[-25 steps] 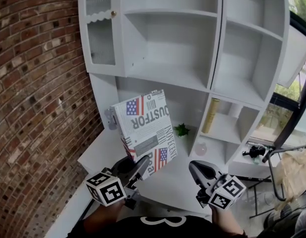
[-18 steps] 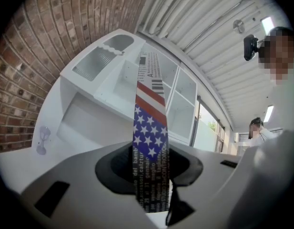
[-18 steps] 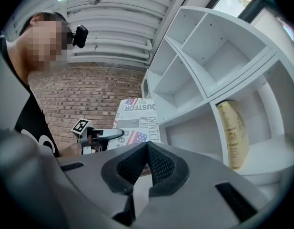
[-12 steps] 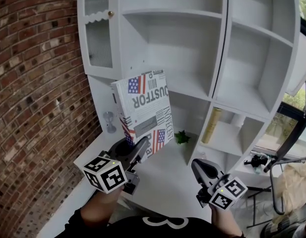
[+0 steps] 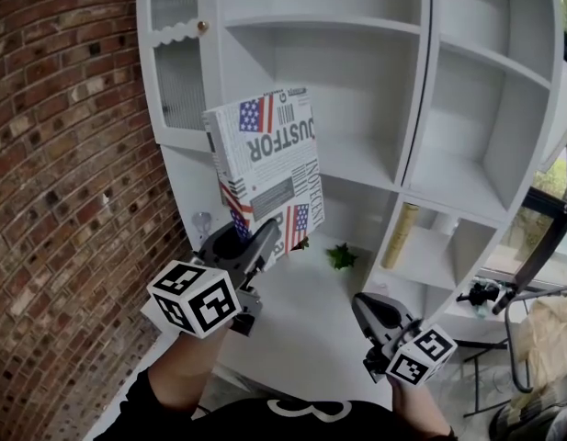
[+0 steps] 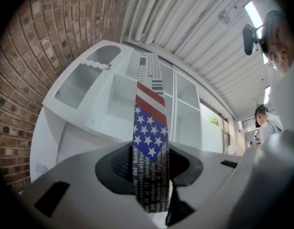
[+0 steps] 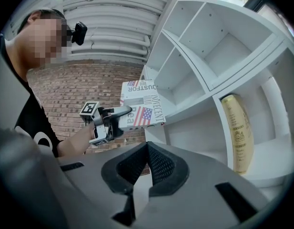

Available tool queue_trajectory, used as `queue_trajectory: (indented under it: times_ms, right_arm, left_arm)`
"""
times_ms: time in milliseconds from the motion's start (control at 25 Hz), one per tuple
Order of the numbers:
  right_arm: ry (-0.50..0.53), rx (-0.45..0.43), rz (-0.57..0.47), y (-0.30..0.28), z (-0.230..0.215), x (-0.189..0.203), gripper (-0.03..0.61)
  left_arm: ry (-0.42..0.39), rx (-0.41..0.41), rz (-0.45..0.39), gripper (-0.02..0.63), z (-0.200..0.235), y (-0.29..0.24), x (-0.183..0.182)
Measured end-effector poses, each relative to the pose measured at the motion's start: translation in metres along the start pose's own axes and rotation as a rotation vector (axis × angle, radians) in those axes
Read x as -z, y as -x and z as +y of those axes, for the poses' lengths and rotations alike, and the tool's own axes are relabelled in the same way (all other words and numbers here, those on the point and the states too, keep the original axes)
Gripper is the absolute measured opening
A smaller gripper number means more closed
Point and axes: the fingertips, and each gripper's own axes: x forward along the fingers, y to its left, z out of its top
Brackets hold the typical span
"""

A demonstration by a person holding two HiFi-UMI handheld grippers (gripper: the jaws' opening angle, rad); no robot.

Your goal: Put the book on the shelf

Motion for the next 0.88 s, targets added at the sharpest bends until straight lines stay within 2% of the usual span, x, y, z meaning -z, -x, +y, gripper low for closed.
queue_trajectory:
  times_ms: [320,720,880]
  right_arm:
    - [0.042,0.038,-0.013,-0.013,-0.002,-0.020,0.012]
    - [0.109,0.094,0.010,-0.015,-0.012,-0.022,0.011]
    - [0.120,0.125,0.019,-0.013,-0.020,-0.022,0.011]
  left_arm:
    - [-0.083,0.008,-0.028,0.147,0.022,-0.025,-0.036]
    - [-0.123,0.028,-0.036,0.147,0.037,-0.062,-0.051]
    - [-0.168,0.034,-0.058,0.147,0.038,-0.081,-0.062]
